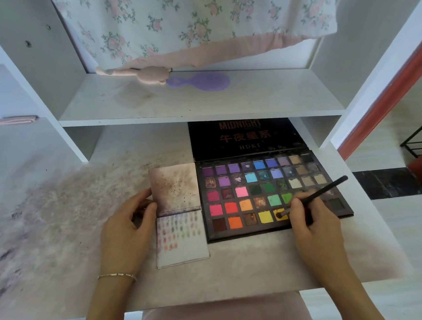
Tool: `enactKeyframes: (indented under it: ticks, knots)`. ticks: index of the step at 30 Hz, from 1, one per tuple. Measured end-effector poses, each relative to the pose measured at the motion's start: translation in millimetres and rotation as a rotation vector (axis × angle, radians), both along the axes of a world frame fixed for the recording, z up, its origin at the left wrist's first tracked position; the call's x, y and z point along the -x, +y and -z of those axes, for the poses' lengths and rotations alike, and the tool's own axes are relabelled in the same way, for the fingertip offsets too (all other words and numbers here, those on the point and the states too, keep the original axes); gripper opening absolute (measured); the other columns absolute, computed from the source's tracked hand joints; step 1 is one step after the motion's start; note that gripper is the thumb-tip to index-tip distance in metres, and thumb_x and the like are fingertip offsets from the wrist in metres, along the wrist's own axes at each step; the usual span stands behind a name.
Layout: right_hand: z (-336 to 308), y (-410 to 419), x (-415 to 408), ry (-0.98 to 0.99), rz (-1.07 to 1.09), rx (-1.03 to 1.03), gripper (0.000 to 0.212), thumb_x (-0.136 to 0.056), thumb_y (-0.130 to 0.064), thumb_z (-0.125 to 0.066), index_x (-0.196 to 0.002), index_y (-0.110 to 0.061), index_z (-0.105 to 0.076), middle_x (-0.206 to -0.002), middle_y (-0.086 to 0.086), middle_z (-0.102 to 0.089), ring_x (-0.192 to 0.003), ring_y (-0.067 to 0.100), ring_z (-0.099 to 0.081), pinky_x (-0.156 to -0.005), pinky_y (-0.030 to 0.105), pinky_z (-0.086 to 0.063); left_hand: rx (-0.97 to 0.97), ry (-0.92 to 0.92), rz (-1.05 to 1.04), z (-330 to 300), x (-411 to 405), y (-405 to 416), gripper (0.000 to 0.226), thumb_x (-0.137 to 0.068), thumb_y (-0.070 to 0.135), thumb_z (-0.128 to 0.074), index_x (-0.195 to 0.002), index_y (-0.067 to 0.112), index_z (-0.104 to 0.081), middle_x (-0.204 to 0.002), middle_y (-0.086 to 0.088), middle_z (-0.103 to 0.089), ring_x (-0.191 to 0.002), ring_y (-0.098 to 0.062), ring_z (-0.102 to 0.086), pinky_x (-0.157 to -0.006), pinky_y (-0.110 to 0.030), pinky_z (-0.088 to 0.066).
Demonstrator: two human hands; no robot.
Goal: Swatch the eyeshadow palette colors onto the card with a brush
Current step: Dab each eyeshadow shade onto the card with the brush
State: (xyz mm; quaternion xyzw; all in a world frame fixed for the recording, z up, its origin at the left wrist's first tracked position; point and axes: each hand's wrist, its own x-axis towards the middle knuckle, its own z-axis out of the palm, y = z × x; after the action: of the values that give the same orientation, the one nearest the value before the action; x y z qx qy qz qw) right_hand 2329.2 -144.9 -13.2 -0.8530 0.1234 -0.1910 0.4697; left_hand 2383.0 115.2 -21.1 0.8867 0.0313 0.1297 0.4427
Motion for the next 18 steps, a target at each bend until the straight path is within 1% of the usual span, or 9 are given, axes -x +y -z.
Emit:
enactKeyframes:
  ticks: [4, 8, 11, 15, 18]
  knots:
    - [0.5, -1.3, 1.1, -0.018, 0.023, -0.023, 0.025, -0.091, -0.013, -0.047, -0.073, -0.030, -0.049, -0.072, -0.008, -0.059, -0.075, -0.009, -0.055, -0.055, 0.003, -0.042, -0.006, 0.001, -0.002, -0.8, -0.6, -1.0, 0.027, -0.084, 0.012, -0.060, -0.109, 0.022, -0.065, -0.083, 0.013, -0.061, -0.075, 0.006, -0.054, -0.068, -0.008, -0.034]
    - [-0.1, 0.8, 1.6, -0.020, 0.004, -0.004, 0.026, -0.090, -0.013, -0.048, -0.072, -0.030, -0.049, -0.069, -0.009, -0.059, -0.075, -0.004, -0.056, -0.056, 0.006, -0.044, -0.019, 0.000, -0.011, -0.8, 0.0, -0.1, 0.026, -0.084, 0.011, -0.060, -0.107, 0.021, -0.066, -0.083, 0.015, -0.060, -0.074, 0.009, -0.052, -0.067, -0.007, -0.033]
    - [-0.6, -0.7, 1.9, -0.041, 0.032, -0.019, 0.027, -0.090, -0.012, -0.048, -0.072, -0.031, -0.050, -0.070, -0.010, -0.059, -0.075, -0.008, -0.056, -0.057, 0.004, -0.043, -0.027, -0.008, -0.008, -1.1, -0.6, -1.8, 0.026, -0.084, 0.011, -0.060, -0.107, 0.020, -0.066, -0.084, 0.013, -0.060, -0.073, 0.009, -0.051, -0.067, -0.007, -0.033]
    - [-1.3, 1.4, 1.2, -0.027, 0.002, -0.002, 0.027, -0.090, -0.012, -0.049, -0.073, -0.033, -0.049, -0.072, -0.012, -0.058, -0.077, -0.010, -0.056, -0.057, 0.004, -0.044, -0.019, -0.012, -0.009, -1.6, -1.0, -1.1, 0.025, -0.084, 0.010, -0.060, -0.107, 0.018, -0.066, -0.085, 0.015, -0.059, -0.074, 0.007, -0.052, -0.068, -0.007, -0.033]
    - [-2.4, 0.1, 1.8, -0.037, 0.044, -0.030, 0.027, -0.091, -0.011, -0.049, -0.074, -0.031, -0.049, -0.073, -0.010, -0.059, -0.077, -0.012, -0.056, -0.055, 0.002, -0.042, -0.026, -0.013, -0.011, -1.8, 0.0, -1.4, 0.025, -0.084, 0.010, -0.061, -0.107, 0.018, -0.066, -0.083, 0.015, -0.059, -0.073, 0.008, -0.052, -0.068, -0.006, -0.032]
